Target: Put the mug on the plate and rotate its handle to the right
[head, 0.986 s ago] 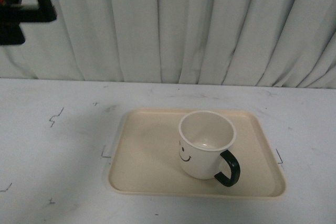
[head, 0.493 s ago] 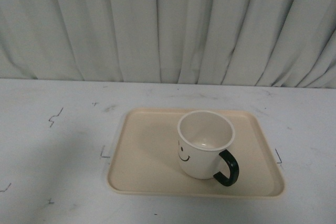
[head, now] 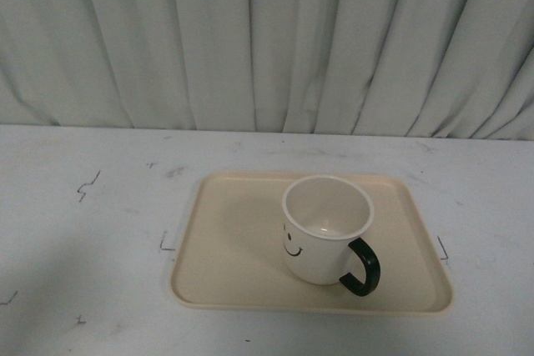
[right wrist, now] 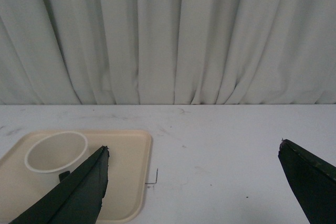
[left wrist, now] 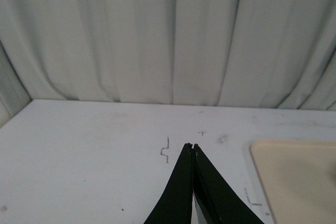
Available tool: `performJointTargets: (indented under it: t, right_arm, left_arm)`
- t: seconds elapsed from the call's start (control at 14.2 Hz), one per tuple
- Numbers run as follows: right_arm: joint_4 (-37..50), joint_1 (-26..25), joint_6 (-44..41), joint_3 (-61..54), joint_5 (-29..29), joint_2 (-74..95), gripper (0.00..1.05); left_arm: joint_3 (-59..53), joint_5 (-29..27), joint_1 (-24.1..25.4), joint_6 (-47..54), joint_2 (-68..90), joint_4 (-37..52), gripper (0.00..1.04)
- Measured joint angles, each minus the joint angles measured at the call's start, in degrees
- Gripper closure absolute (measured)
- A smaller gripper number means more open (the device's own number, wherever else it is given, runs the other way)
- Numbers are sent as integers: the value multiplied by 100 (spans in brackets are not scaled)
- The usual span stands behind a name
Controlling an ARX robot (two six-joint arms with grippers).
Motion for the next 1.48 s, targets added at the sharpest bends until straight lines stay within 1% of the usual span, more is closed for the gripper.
performJointTargets:
  t: [0.14,0.42,0.7,1.06,1.34,1.41,1.48]
  right_arm:
    - [0,0,0,0,0,0,6]
    - [0,0,0,0,0,0,6]
    - [0,0,0,0,-2,0,6]
    - [0,0,0,0,0,0,6]
    - [0,0,0,0,-2,0,6]
    - [0,0,0,0,-2,0,6]
    - [-4,0,0,0,0,0,6]
  left_arm:
    - [-68,98,-33,2,-623,-529,103]
    - [-125,96,-33,0,-1766,-1556,103]
    - [-125,96,-33,2,-2627,-2385,103]
    - [-125,96,-33,0,-3399,-3128,103]
    - [-125,96,-33,2,-3797,-3517,103]
    - [-122,96,-33,2,-4275,-4293,103]
    - [-120,98,-33,2,-4756,-4452,103]
